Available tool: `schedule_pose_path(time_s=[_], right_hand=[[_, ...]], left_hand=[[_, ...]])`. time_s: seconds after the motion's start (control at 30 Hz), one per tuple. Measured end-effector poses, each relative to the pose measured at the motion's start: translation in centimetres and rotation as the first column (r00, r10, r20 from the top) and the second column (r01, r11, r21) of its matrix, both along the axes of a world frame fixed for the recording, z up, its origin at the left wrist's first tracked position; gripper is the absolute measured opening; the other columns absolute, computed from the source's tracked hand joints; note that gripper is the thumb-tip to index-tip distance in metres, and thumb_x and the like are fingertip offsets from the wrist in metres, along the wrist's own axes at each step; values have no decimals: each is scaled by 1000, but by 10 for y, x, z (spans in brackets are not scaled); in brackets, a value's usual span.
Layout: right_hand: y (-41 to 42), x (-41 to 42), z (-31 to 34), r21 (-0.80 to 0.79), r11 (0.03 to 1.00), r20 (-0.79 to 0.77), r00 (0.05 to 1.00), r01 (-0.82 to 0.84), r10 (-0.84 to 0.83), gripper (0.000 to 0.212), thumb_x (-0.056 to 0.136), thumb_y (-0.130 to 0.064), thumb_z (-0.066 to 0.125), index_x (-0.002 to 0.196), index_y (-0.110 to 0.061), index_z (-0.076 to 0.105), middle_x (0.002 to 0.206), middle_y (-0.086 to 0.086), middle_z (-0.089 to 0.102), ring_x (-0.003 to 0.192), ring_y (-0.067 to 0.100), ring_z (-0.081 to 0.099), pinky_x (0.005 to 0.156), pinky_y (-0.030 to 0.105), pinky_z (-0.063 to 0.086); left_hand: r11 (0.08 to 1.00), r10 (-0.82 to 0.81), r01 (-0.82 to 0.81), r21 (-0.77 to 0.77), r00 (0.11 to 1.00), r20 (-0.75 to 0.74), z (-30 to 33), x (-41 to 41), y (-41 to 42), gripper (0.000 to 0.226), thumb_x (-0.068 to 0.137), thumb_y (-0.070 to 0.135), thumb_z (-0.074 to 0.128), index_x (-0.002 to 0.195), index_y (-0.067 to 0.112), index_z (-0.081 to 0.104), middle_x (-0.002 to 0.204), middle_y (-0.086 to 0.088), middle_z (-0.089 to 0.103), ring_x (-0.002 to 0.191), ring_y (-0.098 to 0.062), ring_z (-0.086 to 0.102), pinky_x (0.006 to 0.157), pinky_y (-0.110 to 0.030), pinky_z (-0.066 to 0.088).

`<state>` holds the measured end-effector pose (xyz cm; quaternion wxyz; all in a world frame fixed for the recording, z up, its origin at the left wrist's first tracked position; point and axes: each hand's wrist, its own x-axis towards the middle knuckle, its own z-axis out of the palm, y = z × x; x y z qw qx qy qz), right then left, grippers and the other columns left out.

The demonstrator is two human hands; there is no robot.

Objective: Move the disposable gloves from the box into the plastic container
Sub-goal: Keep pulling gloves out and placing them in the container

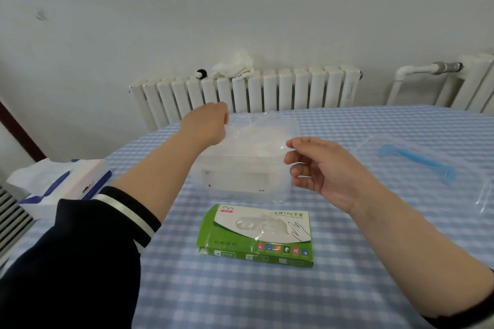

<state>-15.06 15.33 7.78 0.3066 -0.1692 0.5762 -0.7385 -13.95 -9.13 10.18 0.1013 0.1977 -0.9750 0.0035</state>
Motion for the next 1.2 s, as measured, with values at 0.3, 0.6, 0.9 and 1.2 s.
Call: schedule_pose_path(time_s=[0.3, 0.6, 0.9, 1.2], right_hand=[[0, 2, -2, 60, 996, -48, 997, -60, 63, 13, 98, -17, 53, 94, -11, 64, 72, 2, 68, 54, 11, 58, 50, 23, 53], [-3, 7, -15, 608, 781, -506, 688, -143, 520, 15, 85, -29, 73, 96, -19, 71, 74, -11, 68, 66, 3, 59, 70, 22, 52], [-15, 15, -46, 796, 605, -559, 414, 27, 718, 27, 88, -38, 66, 114, -39, 60, 105, -17, 51, 89, 1, 52, 82, 23, 44], [-24, 12, -64, 711, 695, -672, 387, 102, 631, 11, 89, -37, 64, 96, -29, 69, 93, -15, 54, 82, 0, 51, 76, 25, 43]], left_hand=[[861, -210, 15, 509, 920, 329, -12, -4, 26, 28, 97, 36, 56, 122, 26, 64, 120, 11, 58, 111, -12, 55, 84, -30, 53], [729, -56, 377, 571, 865, -499, -15, 34, 39, 13, 96, 26, 59, 96, 21, 71, 83, 13, 73, 74, -3, 70, 79, -29, 57], [771, -184, 546, 328, 684, -706, -87, 114, 72, 12, 93, 37, 54, 96, 35, 65, 85, 14, 66, 70, -6, 63, 62, -17, 50], [847, -321, 334, 414, 941, -102, -123, 120, 60, 77, 71, 72, 63, 137, 39, 41, 133, 22, 49, 120, 1, 42, 93, -17, 33]])
